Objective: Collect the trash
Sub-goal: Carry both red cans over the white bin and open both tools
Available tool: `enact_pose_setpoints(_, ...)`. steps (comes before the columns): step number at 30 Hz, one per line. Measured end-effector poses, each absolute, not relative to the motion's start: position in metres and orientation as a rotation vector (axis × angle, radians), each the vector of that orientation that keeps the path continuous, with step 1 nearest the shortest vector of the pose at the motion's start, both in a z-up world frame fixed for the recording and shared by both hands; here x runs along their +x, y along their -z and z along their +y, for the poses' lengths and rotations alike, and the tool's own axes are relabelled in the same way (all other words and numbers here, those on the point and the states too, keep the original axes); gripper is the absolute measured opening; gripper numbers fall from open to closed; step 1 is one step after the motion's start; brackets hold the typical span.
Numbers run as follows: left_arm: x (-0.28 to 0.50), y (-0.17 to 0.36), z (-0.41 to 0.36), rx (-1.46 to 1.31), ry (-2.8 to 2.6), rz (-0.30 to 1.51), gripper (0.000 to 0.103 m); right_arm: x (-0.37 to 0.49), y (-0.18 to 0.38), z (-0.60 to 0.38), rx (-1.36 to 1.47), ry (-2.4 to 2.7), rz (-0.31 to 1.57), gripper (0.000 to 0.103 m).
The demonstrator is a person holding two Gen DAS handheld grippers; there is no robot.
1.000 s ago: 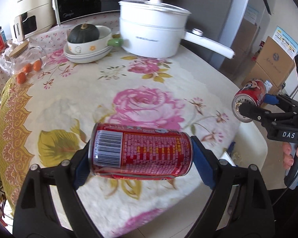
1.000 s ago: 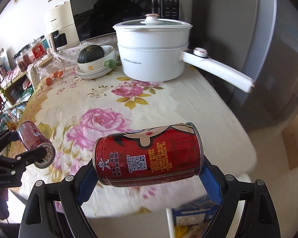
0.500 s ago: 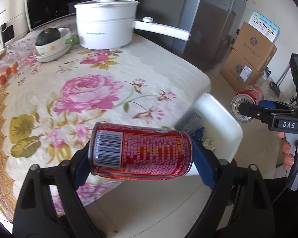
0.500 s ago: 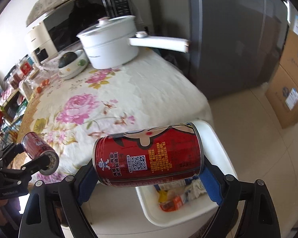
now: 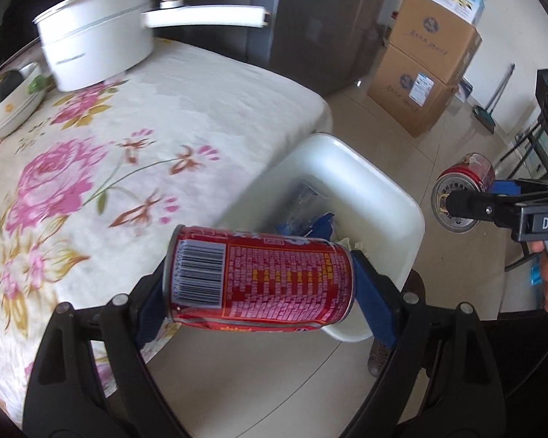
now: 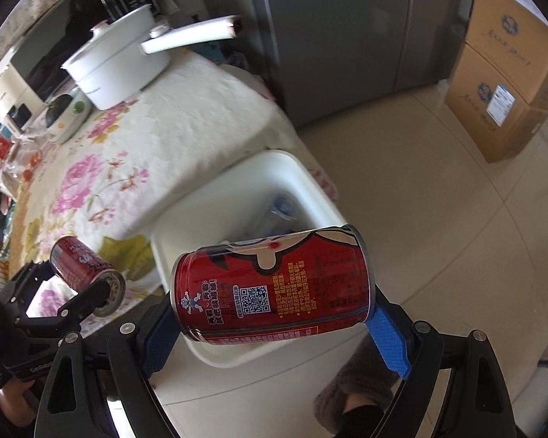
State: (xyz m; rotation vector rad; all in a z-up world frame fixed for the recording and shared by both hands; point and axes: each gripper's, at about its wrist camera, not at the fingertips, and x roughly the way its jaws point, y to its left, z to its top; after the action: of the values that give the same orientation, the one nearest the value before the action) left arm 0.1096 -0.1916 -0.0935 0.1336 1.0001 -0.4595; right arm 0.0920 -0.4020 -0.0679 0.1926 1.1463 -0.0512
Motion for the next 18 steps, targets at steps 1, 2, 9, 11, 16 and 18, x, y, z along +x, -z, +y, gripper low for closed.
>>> enact_pose_setpoints(1,0.111,0.096,-0.199,0.143,0.468,0.999,0.089,0.089,0.07,-0.409,0.199,0.064,1.151,0.092)
enact_pose_setpoints(2,0.112,0.099,-0.207,0.147,0.474,1.0,0.089,0.087,0.07,-0.414,0.203,0.07,1.152,0.092)
enact_pose_setpoints(9,0.12,0.116,-0.234,0.176,0.482,0.992,0.091,0.078,0.076,-0.441,0.225,0.115,1.167,0.092)
enact_pose_setpoints(11,0.122,0.119,-0.236,0.217,0.438,0.994,0.103,0.076,0.076,-0.446,0.23,0.122,1.166,0.092)
enact_pose_setpoints(16,0.122,0.117,-0.228,0.235,0.376,0.992,0.102,0.081,0.074,-0.442,0.231,0.115,1.162,0.092)
enact_pose_setpoints(18,0.122,0.115,-0.223,0.229,0.363,0.998,0.102,0.083,0.074,-0.437,0.228,0.108,1.161,0.092)
